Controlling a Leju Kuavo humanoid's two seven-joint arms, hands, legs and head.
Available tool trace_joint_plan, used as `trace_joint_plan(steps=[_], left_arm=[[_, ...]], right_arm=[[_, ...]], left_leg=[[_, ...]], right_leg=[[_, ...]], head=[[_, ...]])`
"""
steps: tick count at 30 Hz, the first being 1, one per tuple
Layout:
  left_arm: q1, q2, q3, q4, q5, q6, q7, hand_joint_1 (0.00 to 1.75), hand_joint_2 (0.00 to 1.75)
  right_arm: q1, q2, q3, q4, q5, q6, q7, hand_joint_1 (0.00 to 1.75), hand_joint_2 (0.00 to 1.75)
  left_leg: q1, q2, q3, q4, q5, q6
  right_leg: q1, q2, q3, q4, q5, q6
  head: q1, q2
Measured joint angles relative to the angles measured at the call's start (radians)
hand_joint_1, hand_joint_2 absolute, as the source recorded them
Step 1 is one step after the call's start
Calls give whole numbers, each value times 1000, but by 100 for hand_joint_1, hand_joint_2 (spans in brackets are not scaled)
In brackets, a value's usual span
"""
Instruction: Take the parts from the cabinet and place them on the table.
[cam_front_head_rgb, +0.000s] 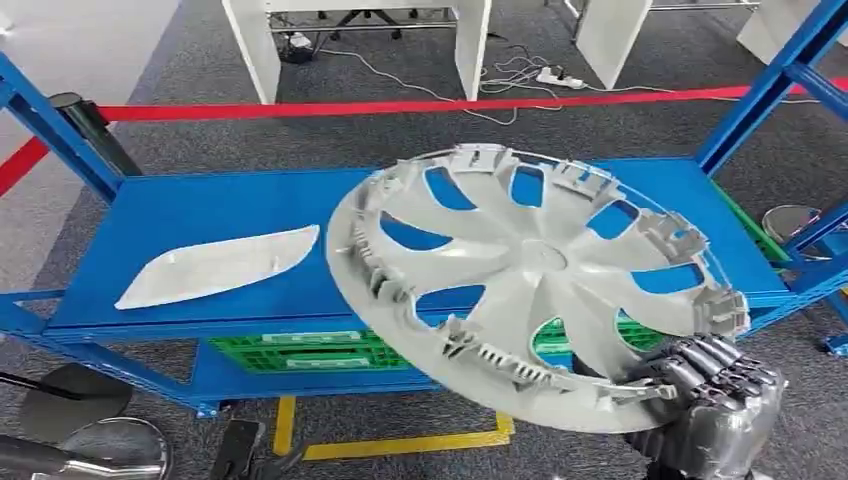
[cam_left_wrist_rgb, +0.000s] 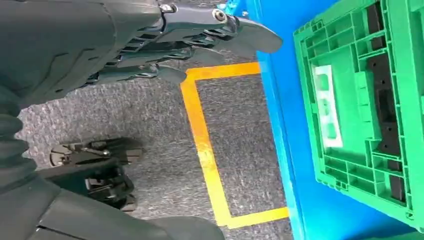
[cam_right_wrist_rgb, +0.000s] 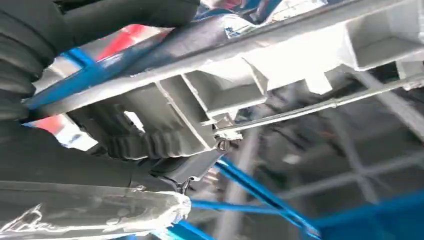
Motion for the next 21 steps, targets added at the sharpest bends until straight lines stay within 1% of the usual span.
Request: trace_joint_plan(steps=[1, 2, 3, 4, 5, 6, 7, 8, 9, 10, 11, 12, 13, 14, 15, 16, 17, 18, 19, 20, 21], left_arm=[[3, 0, -12, -2, 14, -2, 0, 0, 175], [5, 0, -24, -4, 25, -4, 0, 0, 175], [6, 2, -30, -6, 32, -5, 0, 0, 175], [7, 2, -38, -9, 34, -5, 0, 0, 175], [8, 2, -46, -11, 37, -7, 0, 0, 175], [10, 4, -50, -12, 40, -7, 0, 0, 175], [12, 5, -53, -12, 40, -7, 0, 0, 175], [13, 6, -55, -13, 40, -7, 0, 0, 175], [14, 6, -59, -13, 40, -7, 0, 0, 175], [14, 6, -65, -13, 43, -8, 0, 0, 175], [14, 8, -68, -13, 50, -11, 0, 0, 175], [15, 11, -71, -13, 59, -15, 0, 0, 175], [19, 15, -76, -13, 72, -23, 0, 0, 175], [23, 19, -82, -14, 84, -30, 0, 0, 175], [26, 26, -89, -16, 99, -39, 0, 0, 175], [29, 32, -96, -21, 113, -47, 0, 0, 175], [29, 38, -102, -25, 129, -52, 0, 0, 175], [29, 47, -108, -30, 140, -56, 0, 0, 175], [29, 55, -117, -33, 153, -61, 0, 0, 175], [31, 60, -122, -33, 163, -64, 0, 0, 175], [33, 63, -125, -34, 171, -65, 0, 0, 175]], right_arm=[[-1, -12, 7, 10, 1, 0, 35, 175, 175], [-1, -19, 14, 17, 10, 0, 55, 175, 175], [-3, -24, 18, 26, 16, 0, 62, 175, 175], [1, -26, 24, 32, 20, 0, 66, 175, 175], [0, -29, 29, 38, 21, 0, 71, 175, 175], [-1, -32, 32, 44, 22, 0, 71, 175, 175], [0, -33, 34, 49, 23, 0, 71, 175, 175], [-3, -35, 36, 53, 24, 0, 71, 175, 175], [-3, -35, 40, 56, 29, 0, 72, 175, 175], [-3, -37, 45, 58, 42, 0, 86, 175, 175], [-5, -41, 53, 61, 57, 0, 102, 175, 175], [-8, -42, 60, 64, 70, 0, 110, 175, 175], [-12, -42, 67, 68, 87, 0, 114, 175, 175], [-17, -42, 76, 73, 101, 0, 119, 175, 175], [-23, -42, 89, 77, 119, 0, 128, 175, 175], [-29, -42, 101, 81, 136, 0, 136, 175, 175], [-37, -42, 113, 86, 150, 0, 145, 175, 175], [-44, -42, 123, 89, 159, 0, 151, 175, 175], [-53, -42, 136, 94, 172, 0, 162, 175, 175], [-64, -42, 147, 98, 181, 0, 168, 175, 175], [-74, -42, 155, 101, 189, 0, 175, 175, 175]], left_leg=[[1, 0, 0, 1, 1, -2], [1, -1, -1, 4, 1, -7], [-4, -1, -6, 5, 3, -17], [-6, -3, -8, 7, 7, -23], [-6, -3, -11, 12, 12, -30], [-4, -4, -13, 11, 18, -36], [-3, -4, -16, 11, 21, -41], [0, -4, -23, 19, 3, -48], [0, -3, -35, 45, -36, -53], [1, -3, -58, 113, -94, -57], [2, -3, -85, 195, -145, -60], [2, -3, -105, 265, -178, -61], [2, -3, -111, 306, -191, -60], [1, -3, -97, 304, -180, -56], [0, -3, -65, 265, -150, -49], [-3, -3, -14, 190, -113, -38], [-10, -3, 53, 91, -82, -21], [-19, -3, 102, 11, -91, 0], [-18, 2, 117, -24, -96, -2], [-22, 0, 111, -21, -87, -10], [-25, 0, 109, -23, -83, -6]], right_leg=[[-2, -2, 47, -89, 44, 0], [-5, -7, 97, -183, 76, 0], [-1, -5, 127, -217, 53, 0], [1, 0, 115, -209, 74, -9], [0, 1, 110, -211, 72, -10], [3, 2, 105, -206, 73, -13], [2, 2, 100, -206, 78, -22], [-2, -2, 93, -209, 85, -34], [-1, -2, 85, -209, 91, -43], [0, -3, 75, -208, 98, -51], [3, -5, 65, -208, 105, -55], [6, -7, 55, -208, 113, -57], [9, -7, 44, -207, 120, -59], [13, -6, 35, -207, 128, -60], [18, -5, 25, -207, 136, -61], [23, -4, 16, -207, 143, -61], [28, -3, 9, -207, 151, -61], [26, -4, 6, -207, 158, -61], [32, -6, 0, -207, 166, -56], [27, -10, 1, -209, 173, -50], [23, -10, 0, -210, 180, -45]], head=[[-1, 0], [0, 0], [0, 0], [-3, 0], [-2, 0], [-3, 0], [-1, 0], [-2, 0], [-7, 0], [-6, 0], [-6, 0], [-5, 0], [-5, 0], [-6, 0], [-6, 0], [-6, 0], [-6, 0], [-4, 0], [-2, 0], [-4, 0], [-7, 0]])
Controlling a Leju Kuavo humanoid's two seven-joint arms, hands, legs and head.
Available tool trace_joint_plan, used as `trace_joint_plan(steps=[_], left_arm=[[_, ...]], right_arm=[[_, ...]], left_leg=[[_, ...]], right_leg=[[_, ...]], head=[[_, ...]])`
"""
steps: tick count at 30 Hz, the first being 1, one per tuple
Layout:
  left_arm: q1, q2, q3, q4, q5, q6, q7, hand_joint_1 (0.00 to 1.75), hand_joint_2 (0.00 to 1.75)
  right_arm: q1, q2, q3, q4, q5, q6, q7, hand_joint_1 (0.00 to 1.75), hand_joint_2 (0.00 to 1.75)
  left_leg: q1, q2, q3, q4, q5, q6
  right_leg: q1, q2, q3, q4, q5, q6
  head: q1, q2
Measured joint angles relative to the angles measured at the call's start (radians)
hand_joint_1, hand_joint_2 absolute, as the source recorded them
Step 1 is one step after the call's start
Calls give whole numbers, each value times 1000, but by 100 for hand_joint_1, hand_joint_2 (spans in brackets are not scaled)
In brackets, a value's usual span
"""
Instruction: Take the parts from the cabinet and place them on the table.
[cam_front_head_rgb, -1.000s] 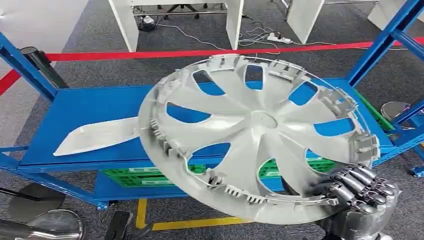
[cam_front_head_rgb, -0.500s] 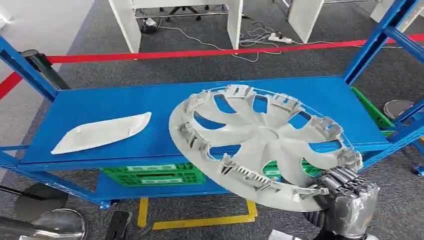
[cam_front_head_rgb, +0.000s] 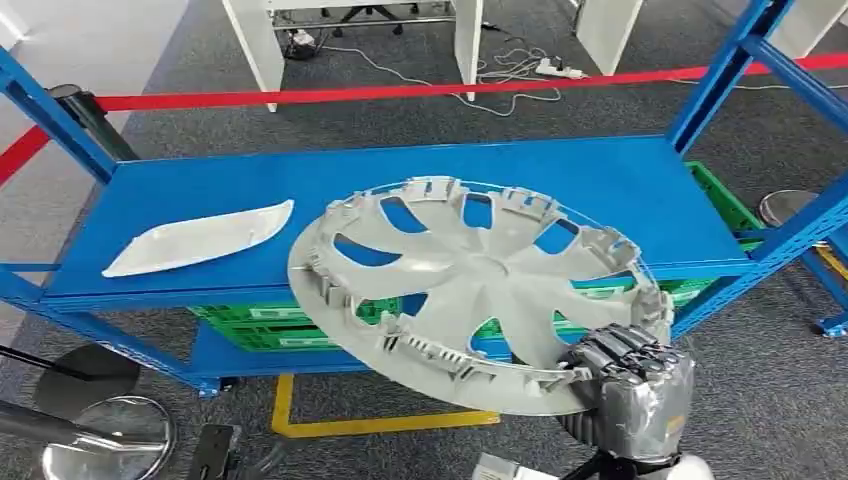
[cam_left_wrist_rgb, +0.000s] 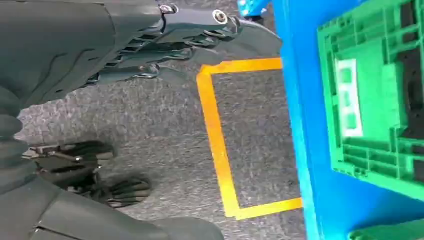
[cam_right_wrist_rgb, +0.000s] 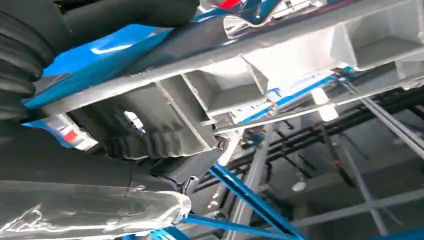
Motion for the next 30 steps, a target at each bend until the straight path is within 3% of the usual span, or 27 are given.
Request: trace_joint_plan(steps=[1, 2, 3, 4, 6, 7, 8, 9, 11, 12, 13, 14, 15, 17, 18, 19, 21, 22, 23, 24, 25, 26, 27, 28, 29, 30], left_arm=[[3, 8, -5, 0, 8, -1, 0, 0, 175], [5, 10, -11, -1, 10, -1, 0, 0, 175], [4, 14, -19, -2, 14, 1, 0, 0, 175], [3, 14, -27, -2, 14, 2, 0, 0, 175], [5, 9, -45, -2, 7, 18, 0, 0, 175], [5, 6, -55, -2, 5, 30, 0, 0, 175], [4, 0, -66, -2, -2, 44, 0, 0, 175], [3, -6, -76, -1, -8, 55, 0, 0, 175], [-2, -17, -92, 2, -18, 67, 0, 0, 175], [-6, -22, -100, 5, -23, 73, 0, 0, 175], [-11, -25, -104, 5, -25, 76, 0, 0, 175], [-16, -27, -110, 7, -28, 79, 1, 0, 175], [-20, -31, -115, 9, -28, 80, 1, 0, 175], [-21, -33, -120, 13, -29, 82, 1, 0, 175], [-22, -34, -121, 16, -31, 82, 3, 0, 175], [-21, -36, -123, 18, -34, 82, 4, 0, 175], [-26, -40, -128, 19, -36, 82, 9, 0, 175], [-29, -42, -129, 21, -36, 79, 16, 0, 175], [-31, -45, -131, 22, -39, 79, 25, 0, 175], [-32, -47, -134, 22, -43, 80, 29, 0, 175], [-34, -50, -137, 22, -47, 82, 34, 0, 175], [-36, -53, -140, 22, -48, 84, 38, 0, 175], [-40, -55, -143, 22, -48, 86, 39, 0, 175], [-45, -56, -143, 22, -49, 89, 39, 0, 175], [-49, -59, -144, 22, -50, 90, 39, 0, 175], [-51, -61, -144, 22, -52, 90, 39, 0, 175]], right_arm=[[-6, 0, 12, 4, 11, 0, 6, 175, 175], [-10, 0, 17, 4, 20, 0, 9, 175, 175], [-10, 0, 19, 5, 26, 0, 16, 175, 175], [-11, 0, 21, 5, 29, 0, 22, 175, 175], [-3, -3, 20, -1, 29, 0, 17, 175, 175], [9, -8, 17, -9, 22, 0, 13, 175, 175], [21, -16, 13, -17, 11, 0, 4, 175, 175], [29, -25, 8, -25, 0, 0, -2, 175, 175], [41, -38, -2, -38, -14, 0, -12, 175, 175], [45, -42, -10, -46, -23, 0, -19, 175, 175], [46, -47, -16, -51, -32, 0, -24, 175, 175], [51, -51, -22, -55, -39, 0, -27, 175, 175], [56, -53, -28, -60, -44, -1, -30, 175, 175], [62, -58, -37, -62, -45, -1, -34, 175, 175], [63, -60, -40, -64, -47, -1, -36, 175, 175], [66, -60, -42, -65, -51, -1, -37, 175, 175], [70, -62, -51, -68, -59, -1, -42, 175, 175], [73, -64, -57, -68, -67, -1, -50, 175, 175], [76, -65, -65, -68, -77, -1, -57, 175, 175], [79, -67, -73, -68, -88, -1, -68, 175, 175], [81, -68, -82, -68, -98, -1, -76, 175, 175], [83, -69, -89, -69, -104, -1, -79, 175, 175], [84, -70, -95, -69, -110, -1, -82, 175, 175], [86, -72, -100, -70, -114, -1, -85, 175, 175], [88, -72, -105, -71, -115, -1, -87, 175, 175], [88, -74, -109, -72, -116, -1, -88, 175, 175]], left_leg=[[-3, 0, -2, -2, 9, 2], [5, 1, -5, -20, 29, 6], [10, 5, -13, -23, 42, 6], [11, 5, -29, -22, 51, 11], [11, 5, -56, -20, 72, 10], [11, 5, -73, -18, 83, 9], [11, 6, -89, -17, 94, 7], [12, 8, -104, -14, 103, 4], [16, 8, -129, -4, 116, -5], [14, 8, -138, 8, 120, -11], [11, 8, -150, 18, 122, -15], [9, 8, -150, 22, 130, -20], [9, 8, -152, 24, 136, -20], [13, 8, -158, 27, 143, -28], [16, 6, -167, 38, 110, -37], [16, 5, -179, 76, 53, -43], [20, 5, -217, 225, -66, -50], [21, 5, -229, 296, -96, -50], [21, 5, -227, 332, -93, -49], [21, 5, -204, 326, -67, -45], [20, 4, -166, 280, -34, -39], [18, 4, -110, 203, -3, -29], [15, 1, -38, 101, 15, -13], [7, 1, 14, 21, -4, 1], [7, 1, 29, -15, -8, -1], [3, 0, 22, -15, -7, 0]], right_leg=[[0, 0, 1, -5, 9, 5], [4, 1, -2, -8, 11, 11], [2, 3, -13, 8, -25, 15], [2, 4, -38, 57, -86, 19], [-2, 4, -77, 207, -190, 28], [-3, 4, -90, 275, -212, 33], [-5, 4, -83, 301, -195, 37], [-8, 3, -52, 280, -159, 41], [-13, 2, 57, 141, -99, 46], [-18, 0, 127, 42, -111, 52], [-12, 3, 178, -26, -140, 51], [-12, 5, 173, -27, -144, 34], [-11, 5, 158, -28, -143, 32], [-13, 4, 147, -24, -131, 14], [-13, 1, 135, -24, -123, 1], [-13, 1, 124, -24, -113, -9], [-12, 1, 106, -23, -90, -12], [-10, 0, 91, -21, -77, -13], [-9, 0, 76, -20, -67, -13], [-6, 0, 61, -18, -58, -12], [-4, 0, 49, -16, -50, -12], [1, 1, 40, -16, -42, -12], [2, 2, 34, -16, -34, -11], [6, 2, 29, -15, -28, -6], [5, 1, 25, -13, -18, 1], [2, 0, 20, -14, -9, 8]], head=[[1, 0], [0, 0], [2, 0], [4, 0], [5, 0], [6, 0], [7, 0], [6, 0], [6, 0], [7, 0], [10, 0], [7, 0], [10, 0], [10, 0], [8, 0], [5, 0], [3, 0], [3, 0], [3, 0], [3, 0], [3, 0], [3, 0], [3, 0], [5, 0], [5, 0], [5, 0]])
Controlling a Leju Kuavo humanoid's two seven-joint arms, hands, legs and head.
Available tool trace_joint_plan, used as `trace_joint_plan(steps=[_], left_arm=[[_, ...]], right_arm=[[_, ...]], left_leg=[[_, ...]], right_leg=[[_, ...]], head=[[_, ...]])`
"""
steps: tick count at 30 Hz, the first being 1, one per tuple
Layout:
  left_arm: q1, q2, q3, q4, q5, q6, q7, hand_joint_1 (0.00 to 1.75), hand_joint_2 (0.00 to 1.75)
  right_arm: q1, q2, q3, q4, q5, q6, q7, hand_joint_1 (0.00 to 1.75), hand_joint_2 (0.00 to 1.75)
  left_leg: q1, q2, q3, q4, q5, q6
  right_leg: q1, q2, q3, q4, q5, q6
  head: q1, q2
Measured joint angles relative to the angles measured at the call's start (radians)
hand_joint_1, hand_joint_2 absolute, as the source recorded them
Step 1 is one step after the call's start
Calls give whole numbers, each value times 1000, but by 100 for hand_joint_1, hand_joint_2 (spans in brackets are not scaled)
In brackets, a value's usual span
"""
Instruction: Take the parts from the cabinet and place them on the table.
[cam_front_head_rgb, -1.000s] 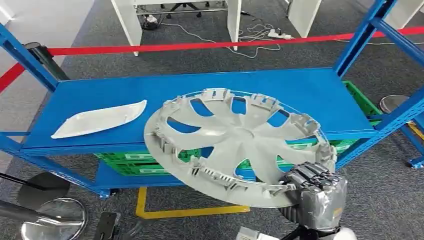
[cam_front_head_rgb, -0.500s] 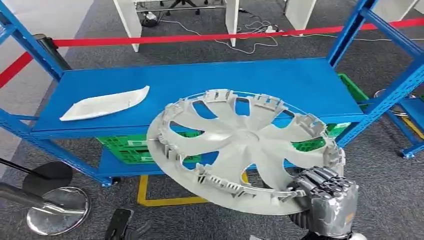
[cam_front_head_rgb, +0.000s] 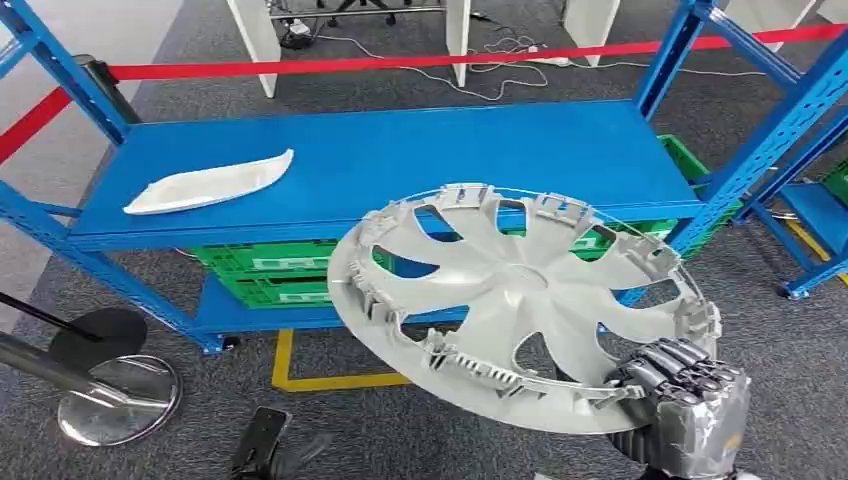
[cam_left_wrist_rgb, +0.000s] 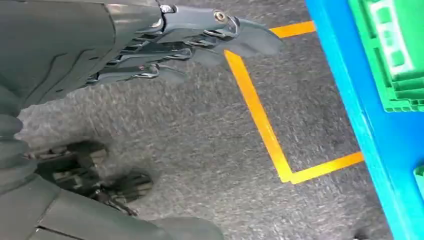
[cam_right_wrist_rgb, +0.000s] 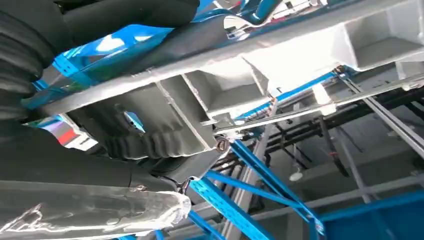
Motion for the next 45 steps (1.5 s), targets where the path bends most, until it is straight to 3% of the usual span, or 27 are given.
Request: trace_joint_plan(steps=[3, 7, 8, 9, 11, 12, 13, 14, 17, 18, 19, 21, 22, 23, 24, 26, 28, 29, 30, 34, 36, 38, 39, 41, 43, 44, 45], left_arm=[[-1, -6, 0, 1, -1, 1, 0, 0, 175], [-3, -13, -1, 1, -2, -1, 1, 0, 175], [-3, -13, -1, 1, -3, -1, 2, 0, 175], [-3, -13, -1, 1, -4, -1, 2, 0, 175], [-3, -16, -2, 1, -6, -1, 3, 0, 175], [-4, -18, -2, 1, -7, -1, 3, 0, 175], [-4, -18, -3, 1, -8, -2, 3, 0, 175], [-4, -19, -4, 1, -12, -2, 3, 0, 175], [-3, -19, -7, 1, -14, -3, 4, 0, 175], [-2, -19, -7, 2, -14, -3, 5, 0, 175], [-1, -19, -7, 3, -14, -3, 7, 0, 175], [-1, -19, -7, 3, -14, -3, 7, 0, 175], [0, -19, -7, 3, -15, -3, 7, 0, 175], [-2, -19, -9, 3, -16, -5, 9, 0, 175], [-2, -19, -9, 3, -17, -6, 10, 0, 175], [-2, -19, -12, 3, -20, -8, 10, 0, 175], [-4, -19, -16, 3, -22, -10, 10, 0, 175], [-6, -16, -16, 3, -23, -11, 10, 0, 175], [-6, -17, -17, 3, -23, -12, 10, 0, 175], [-2, -18, -16, 4, -14, -18, 0, 0, 175], [0, -13, -14, 5, -13, -18, -5, 0, 175], [13, -5, -14, 6, -17, -19, -15, 0, 175], [17, 2, -14, 7, -17, -20, -21, 0, 175], [23, 12, -12, 8, -11, -29, -29, 0, 175], [24, 21, -9, 8, 8, -51, -36, 0, 175], [24, 27, -6, 8, 15, -63, -37, 0, 175], [25, 36, -3, 6, 21, -73, -37, 0, 175]], right_arm=[[5, -3, -8, -2, 0, 0, 0, 175, 175], [6, -8, -18, -2, 2, 0, -1, 175, 175], [7, -8, -19, -2, 2, 0, -1, 175, 175], [7, -9, -24, -2, 2, 0, -1, 175, 175], [7, -10, -27, -2, 3, 0, 0, 175, 175], [7, -10, -29, -2, 3, 0, 0, 175, 175], [6, -10, -32, -3, 4, 0, 1, 175, 175], [6, -10, -32, -5, 7, 0, 1, 175, 175], [12, -10, -35, -8, 7, -1, 4, 175, 175], [12, -10, -37, -8, 7, -1, 4, 175, 175], [13, -10, -38, -8, 8, 0, 3, 175, 175], [13, -10, -38, -8, 8, 0, 3, 175, 175], [14, -10, -38, -8, 8, 0, 3, 175, 175], [19, -10, -42, -11, 8, 0, 3, 175, 175], [21, -10, -43, -12, 5, 0, 3, 175, 175], [26, -10, -49, -13, 1, 0, -1, 175, 175], [32, -10, -53, -18, -2, -1, -5, 175, 175], [35, -10, -55, -23, -3, -1, -9, 175, 175], [34, -9, -56, -26, -3, -1, -14, 175, 175], [45, -2, -55, -39, 33, -1, -18, 175, 175], [54, 2, -45, -44, 57, -1, -4, 175, 175], [53, 2, -31, -47, 68, 0, 11, 175, 175], [55, 2, -24, -47, 73, 0, 19, 175, 175], [53, 2, -11, -48, 85, 0, 33, 175, 175], [39, 1, 17, -45, 128, 0, 86, 175, 175], [19, -2, 36, -40, 151, 0, 125, 175, 175], [-9, -8, 62, -31, 176, 0, 170, 175, 175]], left_leg=[[7, 5, -15, -17, 35, 8], [5, 9, -75, -12, 80, 18], [5, 10, -94, -8, 92, 17], [5, 11, -115, -2, 103, 15], [6, 15, -151, 12, 120, 10], [7, 16, -166, 21, 126, 6], [2, 18, -175, 30, 131, 1], [-2, 19, -183, 42, 134, -3], [1, 34, -186, 42, 154, -15], [4, 34, -192, 47, 149, -22], [6, 21, -200, 65, 99, -33], [6, 21, -200, 65, 99, -33], [7, 16, -206, 82, 70, -35], [11, 9, -245, 276, -89, -43], [11, 9, -250, 334, -103, -43], [11, 6, -209, 331, -58, -35], [9, -15, -103, 192, 6, -16], [6, -65, -34, 96, 6, 1], [-1, -87, 20, 14, -5, 11], [4, -51, 11, -19, 10, 10], [9, -22, -14, -22, 30, 24], [7, 10, -34, -21, 46, 23], [7, 24, -44, -20, 53, 21], [8, 57, -70, -17, 71, 16], [9, 79, -96, -3, 80, 6], [9, 90, -104, 6, 83, 2], [4, 98, -113, 17, 81, -5]], right_leg=[[-4, 2, -14, 5, 3, 16], [-7, 4, -80, 235, -205, 33], [-8, 3, -85, 288, -209, 37], [-10, 3, -70, 298, -178, 40], [-15, 2, 12, 206, -97, 44], [-18, -3, 74, 123, -82, 47], [-18, -31, 127, 34, -124, 52], [-11, -34, 171, -25, -140, 40], [-7, -19, 139, -15, -133, 10], [-12, -17, 127, -16, -120, -4], [-11, -11, 114, -16, -108, -13], [-11, -11, 114, -16, -108, -13], [-11, -9, 108, -16, -102, -18], [-11, 10, 74, -13, -65, -21], [-10, 18, 57, -12, -53, -21], [-8, 35, 24, -9, -31, -19], [-5, 57, -1, -7, -11, -14], [-10, 66, -9, -7, 1, -12], [-2, 77, -16, -5, 10, -6], [-1, 120, -38, -19, 57, 18], [-5, 42, -79, 44, -41, 18], [-10, 15, -108, 186, -147, 31], [-12, 11, -121, 254, -165, 38], [-20, 6, -110, 310, -91, 49], [-26, -12, -23, 214, -22, 55], [-28, -41, 46, 120, -32, 56], [-21, -73, 120, 29, -82, 57]], head=[[-2, 0], [4, 0], [6, 0], [5, 0], [5, 0], [5, 0], [6, 0], [8, 0], [6, 0], [9, 0], [5, 0], [5, 0], [3, 0], [2, 0], [1, 0], [1, 0], [1, 0], [2, 0], [2, 0], [1, 0], [10, 0], [11, 0], [11, 0], [13, 0], [13, 0], [13, 0], [16, 0]])
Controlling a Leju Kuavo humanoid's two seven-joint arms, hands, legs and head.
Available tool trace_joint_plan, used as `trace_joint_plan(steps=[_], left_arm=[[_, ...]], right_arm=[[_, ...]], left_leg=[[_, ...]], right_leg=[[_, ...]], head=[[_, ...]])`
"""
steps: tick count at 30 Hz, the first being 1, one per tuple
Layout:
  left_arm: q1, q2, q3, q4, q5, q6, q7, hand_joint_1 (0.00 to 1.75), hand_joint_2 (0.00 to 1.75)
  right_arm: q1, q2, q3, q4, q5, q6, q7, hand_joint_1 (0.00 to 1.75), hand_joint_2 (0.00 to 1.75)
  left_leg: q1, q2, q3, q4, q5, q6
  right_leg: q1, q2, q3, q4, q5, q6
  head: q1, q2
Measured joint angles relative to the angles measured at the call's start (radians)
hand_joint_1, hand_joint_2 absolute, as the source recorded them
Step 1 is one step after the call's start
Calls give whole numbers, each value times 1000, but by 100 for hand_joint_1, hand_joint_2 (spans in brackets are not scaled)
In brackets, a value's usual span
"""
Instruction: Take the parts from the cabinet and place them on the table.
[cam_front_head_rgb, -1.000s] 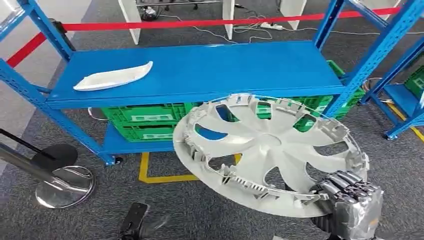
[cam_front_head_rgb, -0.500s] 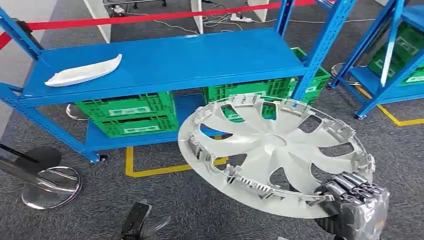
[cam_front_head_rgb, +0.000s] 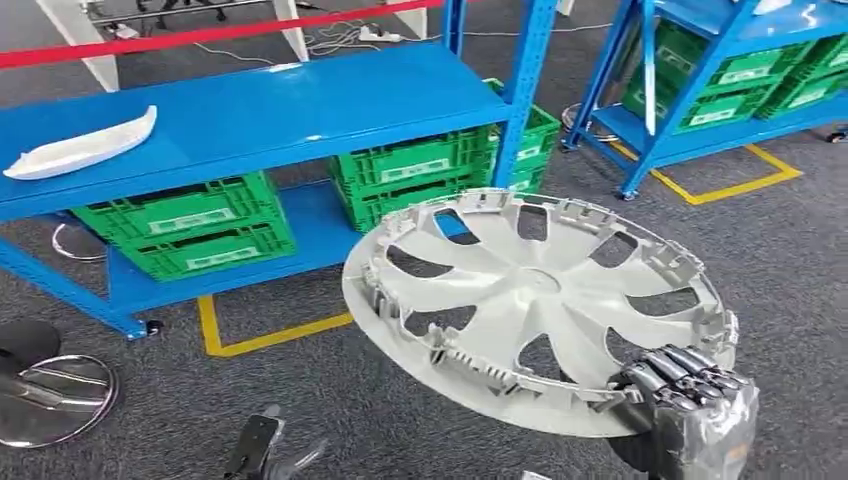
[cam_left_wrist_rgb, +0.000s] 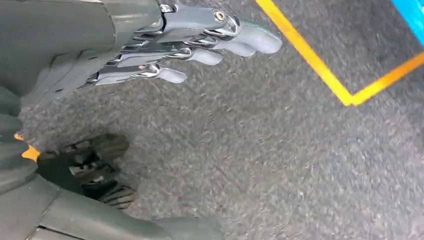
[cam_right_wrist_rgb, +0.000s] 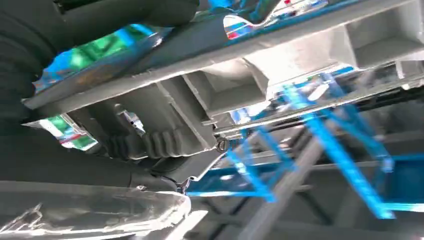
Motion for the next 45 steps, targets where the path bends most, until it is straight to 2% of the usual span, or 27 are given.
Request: trace_joint_plan(steps=[1, 4, 5, 6, 7, 9, 11, 14, 15, 18, 20, 22, 24, 25, 26, 27, 29, 30, 31, 32, 35, 37, 40, 41, 42, 44, 45], left_arm=[[-1, 9, 2, 0, 5, -7, -1, 0, 175], [-1, 22, 6, 0, 10, -17, -2, 0, 175], [-1, 26, 6, 0, 10, -19, -2, 0, 175], [1, 29, 7, 0, 10, -19, -2, 0, 175], [4, 32, 7, 0, 10, -19, -2, 0, 175], [13, 36, 7, 0, 14, -20, -2, 0, 175], [14, 38, 8, 0, 21, -23, -2, 0, 175], [8, 42, 8, 0, 23, -23, -2, 0, 175], [6, 49, 9, 0, 18, -23, -2, 0, 175], [6, 50, 8, 0, 8, -22, -2, 0, 175], [-2, 46, 8, 0, 5, -22, -2, 0, 175], [-10, 44, 8, 0, 4, -22, -2, 0, 175], [-5, 43, 8, 0, -5, -23, -2, 0, 175], [-3, 43, 8, 1, -10, -23, -2, 0, 175], [-4, 42, 7, 1, -18, -22, -1, 0, 175], [-7, 37, 4, 1, -32, -17, 0, 0, 175], [-17, 17, -4, 1, -61, -2, 12, 0, 175], [-22, 11, -11, 1, -72, 3, 19, 0, 175], [-25, 3, -19, 1, -80, 8, 23, 0, 175], [-29, 0, -24, 1, -84, 10, 25, 0, 175], [-40, -14, -32, 1, -88, 7, 33, 0, 175], [-44, -18, -40, 1, -89, 2, 35, 0, 175], [-38, -18, -46, 1, -90, 2, 35, 0, 175], [-38, -18, -46, 1, -89, 2, 35, 0, 175], [-38, -18, -46, 1, -87, 2, 34, 0, 175], [-40, -16, -46, 1, -79, -1, 32, 0, 175], [-41, -15, -45, 1, -76, -1, 30, 0, 175]], right_arm=[[-22, -6, 29, 8, 19, 0, 35, 175, 175], [-52, -18, 92, 27, 39, 0, 73, 175, 175], [-58, -20, 104, 33, 41, 0, 77, 175, 175], [-64, -23, 117, 39, 44, 0, 85, 175, 175], [-71, -25, 128, 43, 48, 0, 92, 175, 175], [-76, -32, 143, 48, 55, 0, 113, 175, 175], [-75, -35, 152, 53, 64, 0, 127, 175, 175], [-74, -38, 168, 56, 82, 0, 145, 175, 175], [-75, -38, 176, 57, 95, 0, 167, 175, 175], [-74, -41, 188, 56, 112, 0, 196, 175, 175], [-70, -42, 191, 53, 118, 0, 205, 175, 175], [-70, -47, 193, 51, 121, -1, 208, 175, 175], [-71, -54, 199, 49, 132, -1, 232, 175, 175], [-64, -59, 204, 45, 145, -1, 250, 175, 175], [-55, -65, 206, 39, 158, -1, 265, 175, 175], [-45, -78, 208, 25, 176, -1, 306, 175, 175], [-13, -100, 206, -13, 193, -1, 349, 175, 175], [2, -110, 204, -35, 197, -1, 355, 175, 175], [11, -119, 202, -61, 201, -1, 354, 175, 175], [24, -123, 202, -80, 202, -1, 350, 175, 175], [65, -130, 189, -120, 204, -1, 334, 175, 175], [74, -130, 177, -136, 204, -1, 317, 175, 175], [81, -130, 160, -151, 205, -1, 307, 175, 175], [83, -130, 158, -152, 204, -1, 308, 175, 175], [83, -130, 157, -152, 204, 0, 309, 175, 175], [81, -130, 157, -152, 204, 0, 309, 175, 175], [78, -130, 157, -151, 205, 0, 310, 175, 175]], left_leg=[[-3, 12, -3, 8, 1, -6], [1, 39, -5, 16, 10, -21], [7, 8, -10, 26, -4, -31], [11, -45, -24, 60, -48, -39], [14, -72, -49, 128, -100, -43], [14, -88, -104, 284, -174, -45], [14, -90, -104, 308, -154, -40], [12, -114, -13, 135, -42, -18], [11, -181, 33, 51, -25, 5], [9, -171, 39, 28, -22, 2], [15, -137, 46, -19, -23, 4], [19, -114, 45, -24, -12, 7], [17, -87, 39, -19, -12, 7], [16, -71, 37, -18, -12, 7], [16, -60, 35, -16, -12, 7], [16, -49, 34, -15, -12, 7], [16, -30, 36, -13, -14, 4], [12, -24, 37, -9, -16, -1], [3, -14, 32, 1, -21, -9], [2, -6, 29, 2, -19, -13], [6, 19, 29, 10, -26, -19], [13, -61, 6, 70, -86, -32], [14, -86, -95, 300, -193, -30], [14, -88, -108, 327, -192, -26], [13, -90, -98, 308, -166, -20], [7, -112, -29, 169, -76, 2], [2, -146, 12, 85, -33, 17]], right_leg=[[4, 5, 17, -41, -25, -19], [6, 31, -11, -42, -25, -51], [4, 37, -14, -43, -18, -62], [4, 44, -12, -43, -12, -71], [4, 54, -21, -42, -4, -76], [8, 80, -37, -40, 10, -81], [13, 104, -48, -38, 17, -82], [20, 140, -54, -34, 21, -82], [18, 152, -61, -33, 24, -79], [11, 185, -71, -33, 38, -62], [16, 209, -82, -35, 47, -46], [18, 127, -131, 41, -17, -38], [14, 96, -195, 192, -87, -30], [13, 87, -220, 252, -105, -28], [12, 83, -221, 262, -98, -27], [12, 79, -200, 229, -72, -26], [12, 53, -99, 61, 6, -27], [14, 8, -57, -15, 18, -27], [23, 1, -42, -40, 11, -37], [21, 13, -51, -34, 14, -50], [20, 47, -61, -32, 22, -66], [18, 64, -66, -33, 29, -79], [23, 102, -78, -32, 36, -89], [25, 115, -81, -32, 39, -91], [28, 129, -83, -32, 41, -92], [33, 157, -82, -32, 45, -92], [34, 168, -81, -32, 47, -90]], head=[[-5, 0], [-3, 0], [-3, 0], [-7, 0], [-6, 0], [-7, 0], [-7, 0], [-7, 0], [-4, 0], [-8, 0], [-8, 0], [0, 0], [0, 0], [0, 0], [0, 0], [1, 0], [1, 0], [1, 0], [7, 0], [2, 0], [5, 0], [3, 0], [4, 0], [4, 0], [3, 0], [4, 0], [4, 0]])
